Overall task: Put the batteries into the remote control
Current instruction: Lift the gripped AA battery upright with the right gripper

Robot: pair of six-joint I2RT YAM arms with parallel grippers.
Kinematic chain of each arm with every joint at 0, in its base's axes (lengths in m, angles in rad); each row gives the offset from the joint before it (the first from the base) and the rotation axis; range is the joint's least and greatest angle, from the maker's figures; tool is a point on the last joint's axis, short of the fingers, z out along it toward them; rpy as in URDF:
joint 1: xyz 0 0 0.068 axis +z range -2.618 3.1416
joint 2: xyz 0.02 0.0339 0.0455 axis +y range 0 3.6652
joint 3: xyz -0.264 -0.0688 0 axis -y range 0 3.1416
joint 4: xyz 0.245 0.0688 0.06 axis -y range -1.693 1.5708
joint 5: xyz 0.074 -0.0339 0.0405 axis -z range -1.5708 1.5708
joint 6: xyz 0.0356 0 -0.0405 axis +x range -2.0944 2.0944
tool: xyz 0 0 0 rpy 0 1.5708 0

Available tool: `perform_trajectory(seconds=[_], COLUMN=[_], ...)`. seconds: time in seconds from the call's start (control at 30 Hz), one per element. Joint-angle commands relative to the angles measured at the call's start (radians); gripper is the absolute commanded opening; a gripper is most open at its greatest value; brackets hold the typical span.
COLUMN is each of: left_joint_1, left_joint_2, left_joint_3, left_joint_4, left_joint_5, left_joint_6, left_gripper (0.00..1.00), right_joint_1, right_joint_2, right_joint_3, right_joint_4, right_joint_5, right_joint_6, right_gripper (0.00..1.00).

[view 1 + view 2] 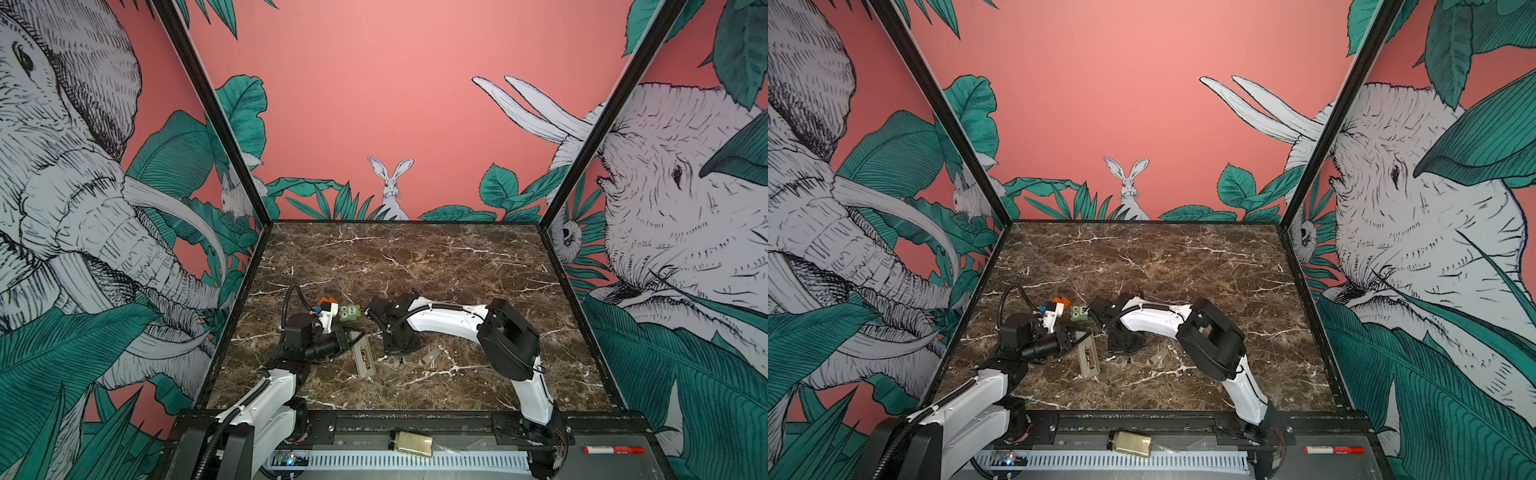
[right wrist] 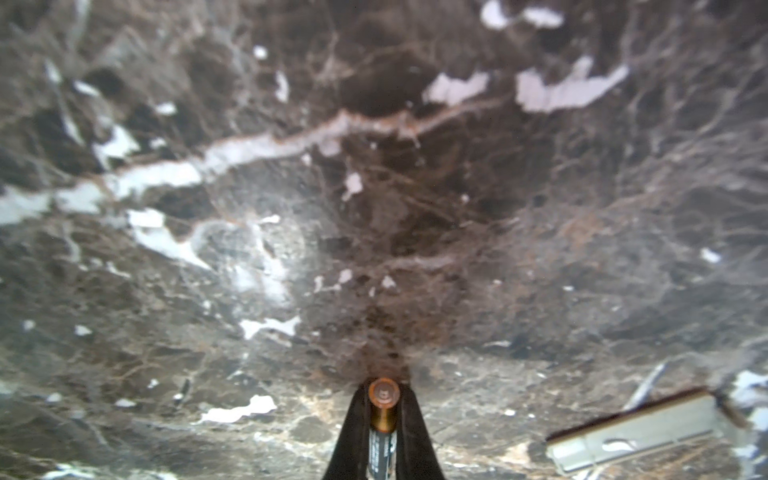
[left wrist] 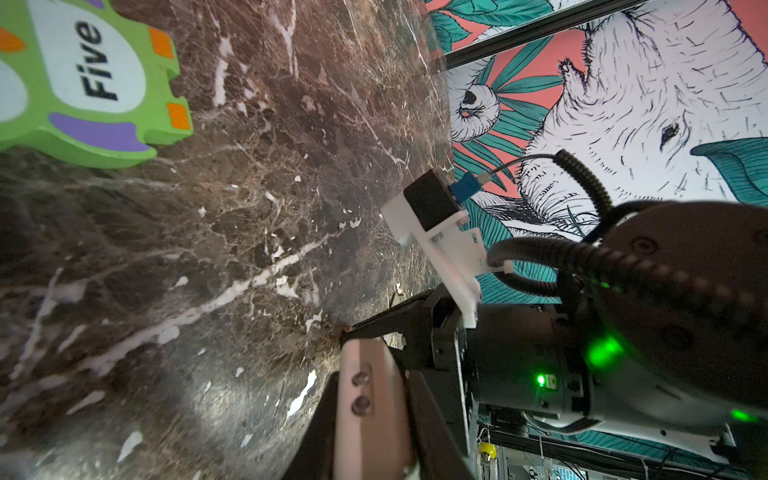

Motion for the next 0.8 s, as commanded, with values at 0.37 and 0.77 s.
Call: perform_trajectory(seconds=[0.37,0.77], left_joint_1=[-0.089,-0.128], left_joint_2=[0.057,0.06], left_joint_3=[0.05,0.069], left_joint_4=[0.014,-0.016], left_joint_5=[-0.08,-0.123], left_joint_6=[0.022,0.027], left_gripper=[0.0,0.0], right_joint_1=[-0.031,-0.06], right_joint_2=[-0.09,-0.089], right_joint_3=[-0.132,-0.141], right_joint_4=[-0.063,-0.007], right_joint_5=[0.097,0.084], right_joint_6=[-0.116,-0.142], right_gripper=[0.07,0.21])
